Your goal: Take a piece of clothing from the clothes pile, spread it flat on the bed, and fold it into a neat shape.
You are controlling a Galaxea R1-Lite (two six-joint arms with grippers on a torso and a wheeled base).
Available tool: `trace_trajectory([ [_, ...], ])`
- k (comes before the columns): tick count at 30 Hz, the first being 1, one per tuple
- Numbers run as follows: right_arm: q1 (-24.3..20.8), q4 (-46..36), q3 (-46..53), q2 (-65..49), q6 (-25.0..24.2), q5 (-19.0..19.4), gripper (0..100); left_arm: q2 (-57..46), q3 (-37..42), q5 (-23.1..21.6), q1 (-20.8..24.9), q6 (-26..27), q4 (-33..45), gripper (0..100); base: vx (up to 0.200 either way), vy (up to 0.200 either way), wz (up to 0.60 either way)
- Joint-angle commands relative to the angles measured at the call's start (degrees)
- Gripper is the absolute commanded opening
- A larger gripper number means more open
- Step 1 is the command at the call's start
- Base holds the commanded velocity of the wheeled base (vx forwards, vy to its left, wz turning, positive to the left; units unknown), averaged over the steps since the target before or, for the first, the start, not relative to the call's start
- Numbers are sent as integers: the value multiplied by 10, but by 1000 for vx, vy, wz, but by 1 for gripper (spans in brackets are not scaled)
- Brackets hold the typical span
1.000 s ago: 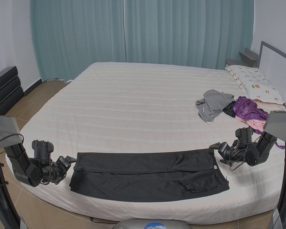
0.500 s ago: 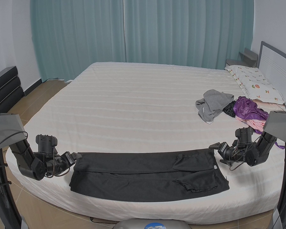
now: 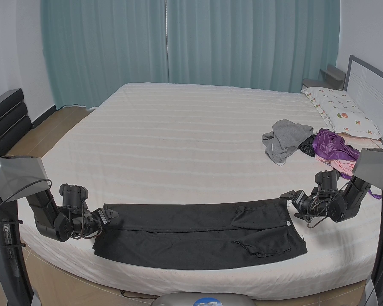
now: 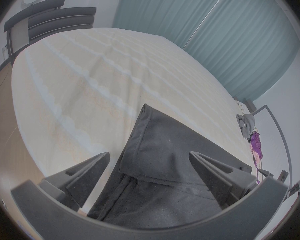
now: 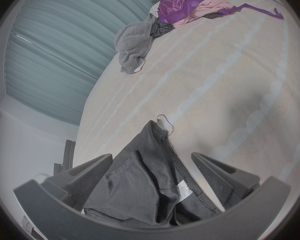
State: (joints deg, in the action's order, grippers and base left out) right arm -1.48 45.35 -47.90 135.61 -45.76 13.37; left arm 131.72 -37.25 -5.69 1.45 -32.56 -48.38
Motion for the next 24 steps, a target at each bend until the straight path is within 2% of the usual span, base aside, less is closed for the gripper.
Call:
trace_trajectory([
  [1,-4,1,-1,3,4,-2,100,8,3,0,2,0,0,100,0,0,0],
  [6,-6,0,3,6,18,-7,100,8,-1,0,2,-4,0,100,0,0,0],
  [10,-7,1,-7,22,52,-7,100,8,-2,0,2,-5,0,100,0,0,0],
  [22,-8,0,-6,18,51,-5,100,14,5,4,7,7,-2,100,0,0,0],
  [24,-7,0,-7,18,51,-4,100,22,2,6,9,22,-3,100,0,0,0],
])
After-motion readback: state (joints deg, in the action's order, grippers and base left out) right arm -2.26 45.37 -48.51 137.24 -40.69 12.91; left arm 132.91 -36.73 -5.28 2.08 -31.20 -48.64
